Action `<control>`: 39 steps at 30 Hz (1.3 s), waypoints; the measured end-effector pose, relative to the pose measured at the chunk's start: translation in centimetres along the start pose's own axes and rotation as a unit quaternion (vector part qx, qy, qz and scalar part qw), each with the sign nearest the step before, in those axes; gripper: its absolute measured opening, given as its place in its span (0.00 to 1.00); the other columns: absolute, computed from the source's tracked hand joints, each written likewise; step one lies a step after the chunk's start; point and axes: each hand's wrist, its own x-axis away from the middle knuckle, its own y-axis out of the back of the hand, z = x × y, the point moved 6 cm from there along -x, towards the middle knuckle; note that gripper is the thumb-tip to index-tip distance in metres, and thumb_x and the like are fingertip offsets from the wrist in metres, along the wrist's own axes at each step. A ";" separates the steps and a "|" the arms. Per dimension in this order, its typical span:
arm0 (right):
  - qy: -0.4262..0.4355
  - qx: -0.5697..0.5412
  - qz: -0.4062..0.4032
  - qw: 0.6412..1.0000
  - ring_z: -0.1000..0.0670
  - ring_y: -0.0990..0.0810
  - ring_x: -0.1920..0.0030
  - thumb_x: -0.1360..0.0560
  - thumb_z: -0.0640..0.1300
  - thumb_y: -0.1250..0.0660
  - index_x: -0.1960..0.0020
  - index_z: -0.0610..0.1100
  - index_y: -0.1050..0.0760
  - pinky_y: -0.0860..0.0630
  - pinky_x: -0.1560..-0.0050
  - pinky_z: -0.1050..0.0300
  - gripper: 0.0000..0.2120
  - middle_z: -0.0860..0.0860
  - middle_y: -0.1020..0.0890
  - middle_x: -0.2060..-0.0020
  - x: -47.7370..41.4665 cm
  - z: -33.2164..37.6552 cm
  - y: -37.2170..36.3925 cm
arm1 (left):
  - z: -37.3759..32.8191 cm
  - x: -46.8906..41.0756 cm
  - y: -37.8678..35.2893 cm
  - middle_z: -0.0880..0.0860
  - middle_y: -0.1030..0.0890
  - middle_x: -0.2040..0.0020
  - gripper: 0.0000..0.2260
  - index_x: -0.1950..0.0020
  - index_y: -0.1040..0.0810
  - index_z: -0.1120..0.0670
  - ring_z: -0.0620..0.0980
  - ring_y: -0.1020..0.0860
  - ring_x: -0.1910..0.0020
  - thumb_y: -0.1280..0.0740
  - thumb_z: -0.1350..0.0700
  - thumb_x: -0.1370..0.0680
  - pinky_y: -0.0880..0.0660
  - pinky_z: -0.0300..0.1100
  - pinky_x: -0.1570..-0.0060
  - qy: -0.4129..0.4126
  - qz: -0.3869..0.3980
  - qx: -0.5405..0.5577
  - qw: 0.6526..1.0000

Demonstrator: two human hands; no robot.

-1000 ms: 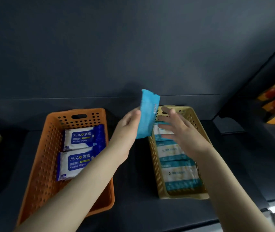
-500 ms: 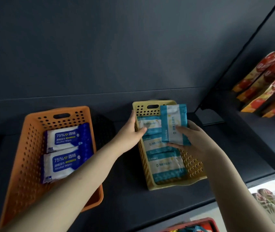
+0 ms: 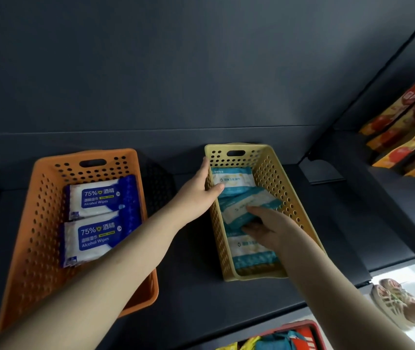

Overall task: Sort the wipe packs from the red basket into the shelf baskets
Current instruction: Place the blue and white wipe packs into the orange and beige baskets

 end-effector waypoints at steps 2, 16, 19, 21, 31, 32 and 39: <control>-0.001 0.098 -0.018 0.995 0.45 0.17 0.57 0.21 0.42 0.34 0.43 0.38 0.28 0.21 0.62 0.51 0.10 0.42 0.18 0.55 0.1 0.1 0.4 | 0.1 -0.1 0.0 0.43 0.42 0.22 0.34 0.22 0.58 0.43 0.44 0.39 0.25 0.38 0.49 0.19 0.41 0.45 0.26 0.003 -0.003 0.005 1.000; 0.162 0.573 -0.131 0.793 0.49 0.15 0.69 0.24 0.51 0.32 0.53 0.36 0.24 0.16 0.62 0.51 0.16 0.44 0.16 0.68 2.5 5.7 2.5 | 0.4 -0.3 0.1 0.42 0.41 0.23 0.35 0.21 0.58 0.42 0.44 0.37 0.27 0.37 0.47 0.20 0.39 0.42 0.31 -0.004 0.005 0.002 1.000; 0.310 0.642 -0.081 0.697 0.52 0.17 0.61 0.26 0.52 0.30 0.49 0.44 0.22 0.19 0.58 0.56 0.13 0.51 0.16 0.58 3.1 7.1 0.1 | 0.6 -0.5 0.1 0.42 0.42 0.22 0.36 0.22 0.58 0.41 0.45 0.38 0.26 0.37 0.47 0.20 0.39 0.43 0.29 -0.002 0.006 0.003 1.000; 0.365 0.683 0.012 0.633 0.52 0.22 0.45 0.27 0.52 0.28 0.39 0.49 0.24 0.23 0.44 0.57 0.19 0.53 0.21 0.43 2.1 5.5 -2.0 | 0.8 -0.4 0.1 0.43 0.43 0.22 0.36 0.22 0.57 0.40 0.44 0.39 0.26 0.36 0.46 0.21 0.40 0.45 0.28 -0.001 0.005 0.010 1.000; 0.358 0.665 0.016 0.655 0.48 0.31 0.37 0.31 0.52 0.26 0.35 0.52 0.28 0.29 0.36 0.52 0.26 0.52 0.32 0.35 -0.9 4.2 -2.4 | 1.0 -0.5 0.1 0.42 0.41 0.23 0.35 0.22 0.57 0.40 0.44 0.38 0.26 0.36 0.46 0.20 0.39 0.50 0.27 0.009 0.006 0.002 1.000; 0.354 0.664 0.020 0.658 0.49 0.30 0.37 0.31 0.53 0.26 0.35 0.52 0.28 0.29 0.36 0.51 0.26 0.52 0.31 0.35 -0.9 4.3 -2.2 | 1.1 -0.5 0.1 0.42 0.41 0.23 0.35 0.22 0.57 0.39 0.44 0.39 0.26 0.36 0.46 0.21 0.40 0.50 0.26 0.014 0.006 0.002 1.000; 0.395 0.614 -0.009 0.683 0.51 0.23 0.42 0.25 0.52 0.31 0.32 0.52 0.29 0.26 0.49 0.59 0.22 0.52 0.24 0.36 4.4 7.6 0.1 | -1.2 1.0 2.1 0.50 0.41 0.22 0.36 0.20 0.54 0.49 0.50 0.38 0.25 0.36 0.45 0.21 0.39 0.47 0.28 0.008 -0.041 -0.155 0.987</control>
